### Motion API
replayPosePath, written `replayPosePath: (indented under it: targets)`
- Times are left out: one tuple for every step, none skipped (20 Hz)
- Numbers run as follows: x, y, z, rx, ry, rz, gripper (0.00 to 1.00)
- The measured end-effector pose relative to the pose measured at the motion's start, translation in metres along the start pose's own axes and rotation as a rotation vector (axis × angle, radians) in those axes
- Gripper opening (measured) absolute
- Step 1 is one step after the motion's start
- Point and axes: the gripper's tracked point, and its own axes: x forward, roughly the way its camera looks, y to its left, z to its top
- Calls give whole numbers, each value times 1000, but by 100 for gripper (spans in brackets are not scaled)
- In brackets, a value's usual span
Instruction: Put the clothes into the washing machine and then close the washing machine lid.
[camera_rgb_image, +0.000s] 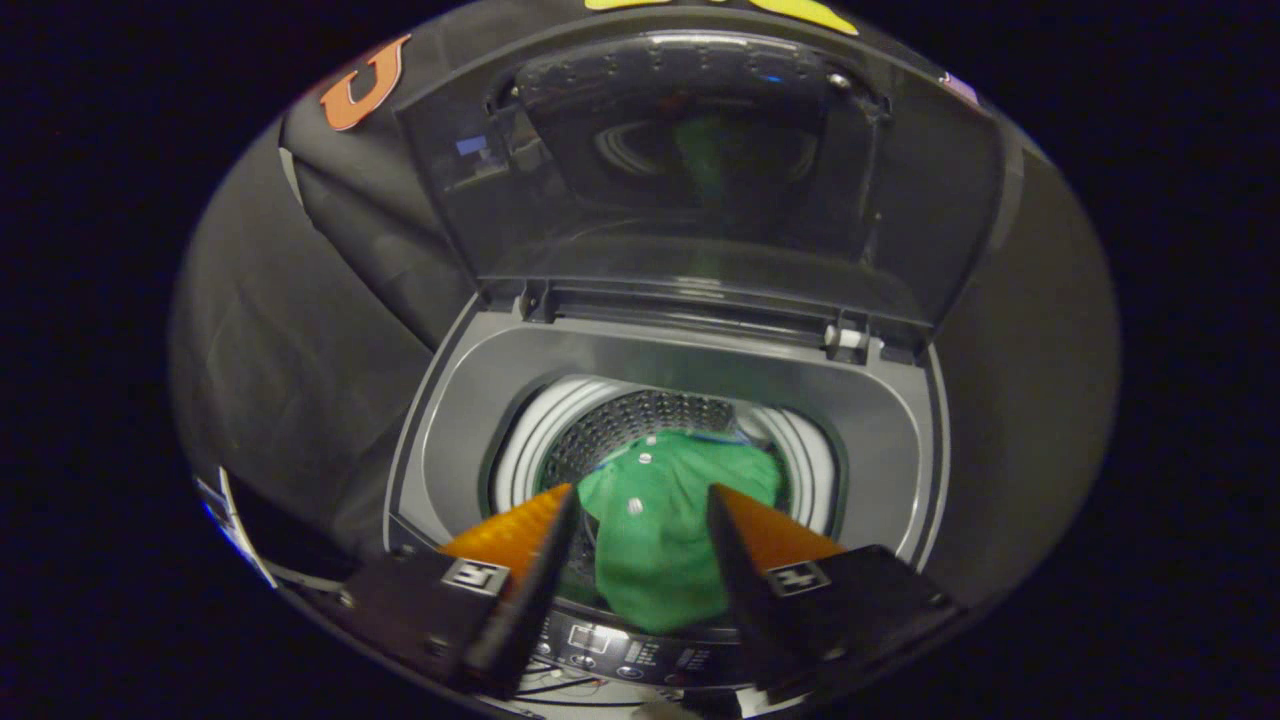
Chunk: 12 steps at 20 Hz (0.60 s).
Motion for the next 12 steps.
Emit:
replayPosePath:
  targets:
    - [-3,-1,3,-1,-11,-5,79]
    - [-6,-3,3,2,-17,-16,95]
    - [-9,-3,4,5,-23,-18,95]
    - [-12,-1,4,9,-26,-15,93]
    - [-14,-2,5,5,-31,-19,93]
    - [-16,-4,6,1,-41,-19,93]
    - [-20,-4,9,0,-54,-19,93]
    - [-22,-6,12,-3,-68,-20,93]
    - [-26,-7,18,-7,-85,-19,93]
    - [-31,-7,24,-9,-106,-17,93]
    - [-38,-7,32,-10,-126,-15,93]
    - [-45,-6,40,-9,-146,-11,93]
